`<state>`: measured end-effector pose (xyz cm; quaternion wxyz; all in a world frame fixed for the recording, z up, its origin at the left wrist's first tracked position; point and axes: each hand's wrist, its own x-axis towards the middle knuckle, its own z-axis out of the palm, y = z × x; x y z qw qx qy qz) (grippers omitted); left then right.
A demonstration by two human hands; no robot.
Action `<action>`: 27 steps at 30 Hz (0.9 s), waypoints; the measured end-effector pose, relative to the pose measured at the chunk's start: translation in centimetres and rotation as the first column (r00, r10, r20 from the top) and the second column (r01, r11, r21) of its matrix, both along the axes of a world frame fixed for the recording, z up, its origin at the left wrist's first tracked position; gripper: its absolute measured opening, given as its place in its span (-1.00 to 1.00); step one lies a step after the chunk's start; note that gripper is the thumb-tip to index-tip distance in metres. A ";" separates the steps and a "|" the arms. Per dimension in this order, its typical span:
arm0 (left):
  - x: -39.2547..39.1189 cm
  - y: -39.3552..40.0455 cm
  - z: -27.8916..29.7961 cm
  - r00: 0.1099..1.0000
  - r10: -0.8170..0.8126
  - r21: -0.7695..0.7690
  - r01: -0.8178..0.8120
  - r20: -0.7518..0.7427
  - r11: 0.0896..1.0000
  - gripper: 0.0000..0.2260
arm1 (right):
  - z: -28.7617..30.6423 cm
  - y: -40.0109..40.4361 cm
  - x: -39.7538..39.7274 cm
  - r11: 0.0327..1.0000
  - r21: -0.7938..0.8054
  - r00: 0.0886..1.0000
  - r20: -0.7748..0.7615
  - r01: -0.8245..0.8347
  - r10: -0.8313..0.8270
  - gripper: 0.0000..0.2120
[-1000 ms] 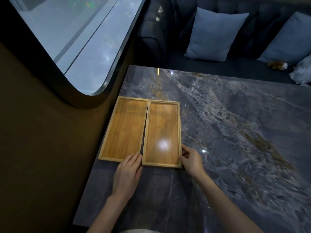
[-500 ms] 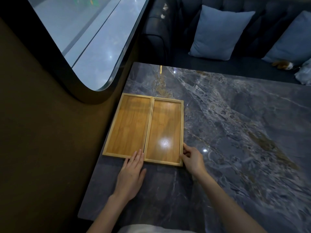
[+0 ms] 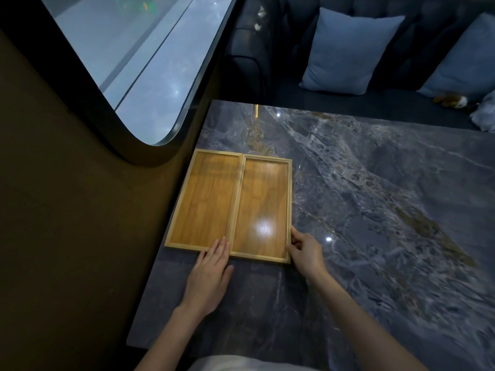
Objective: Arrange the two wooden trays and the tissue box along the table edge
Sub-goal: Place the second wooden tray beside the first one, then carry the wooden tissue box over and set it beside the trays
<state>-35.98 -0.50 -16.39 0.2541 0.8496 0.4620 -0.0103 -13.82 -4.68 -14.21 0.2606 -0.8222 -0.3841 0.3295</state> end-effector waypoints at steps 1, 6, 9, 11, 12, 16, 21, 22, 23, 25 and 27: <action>0.0 0.0 0.1 1.000 -0.008 0.006 0.008 -0.013 1.000 -0.49 | 0.1 0.0 -0.1 1.000 0.007 1.000 -0.001 0.004 -0.004 -0.66; 0.4 0.3 1.3 0.999 -0.021 0.011 0.021 -0.048 1.000 -0.53 | -0.1 -0.2 -0.2 0.998 0.030 0.998 -0.023 0.052 -0.052 -0.71; 1.1 0.9 2.5 0.988 -0.034 0.048 0.041 -0.148 0.998 -0.56 | 0.2 -0.2 0.4 0.999 0.013 0.995 -0.087 0.043 -0.042 -0.79; 2.2 1.7 3.5 0.982 -0.035 0.132 0.060 -0.187 0.989 -0.65 | 1.1 0.0 1.2 0.999 -0.027 0.992 -0.123 -0.030 0.026 -0.78; 3.0 2.2 4.1 0.979 -0.040 0.176 0.076 -0.201 0.982 -0.70 | 1.4 0.0 1.6 0.995 -0.056 0.989 -0.122 -0.085 0.078 -0.78; 7.4 4.4 7.0 0.926 -0.112 0.059 0.143 -0.362 0.988 -0.67 | 2.8 -0.7 4.2 0.962 -0.121 0.970 -0.008 -0.243 0.244 -0.84; 15.2 5.6 9.8 0.935 -0.281 -0.024 0.283 -0.217 0.959 -0.69 | 6.2 -3.3 9.3 0.965 -0.097 0.960 0.120 -0.243 0.253 -0.79; 17.0 5.6 10.3 0.934 -0.309 -0.024 0.310 -0.181 0.951 -0.71 | 6.8 -4.0 10.6 0.969 -0.090 0.960 0.137 -0.232 0.243 -0.79; 18.9 5.5 10.9 0.931 -0.334 -0.013 0.336 -0.147 0.942 -0.71 | 7.4 -4.9 12.0 0.973 -0.086 0.962 0.152 -0.215 0.226 -0.80; 22.8 5.0 12.0 0.924 -0.374 0.014 0.376 -0.079 0.927 -0.72 | 8.7 -6.8 15.0 0.982 -0.062 0.966 0.179 -0.176 0.184 -0.81; 27.0 4.2 13.1 0.915 -0.401 0.039 0.402 -0.034 0.915 -0.72 | 9.9 -8.9 18.1 0.990 -0.029 0.967 0.213 -0.136 0.140 -0.83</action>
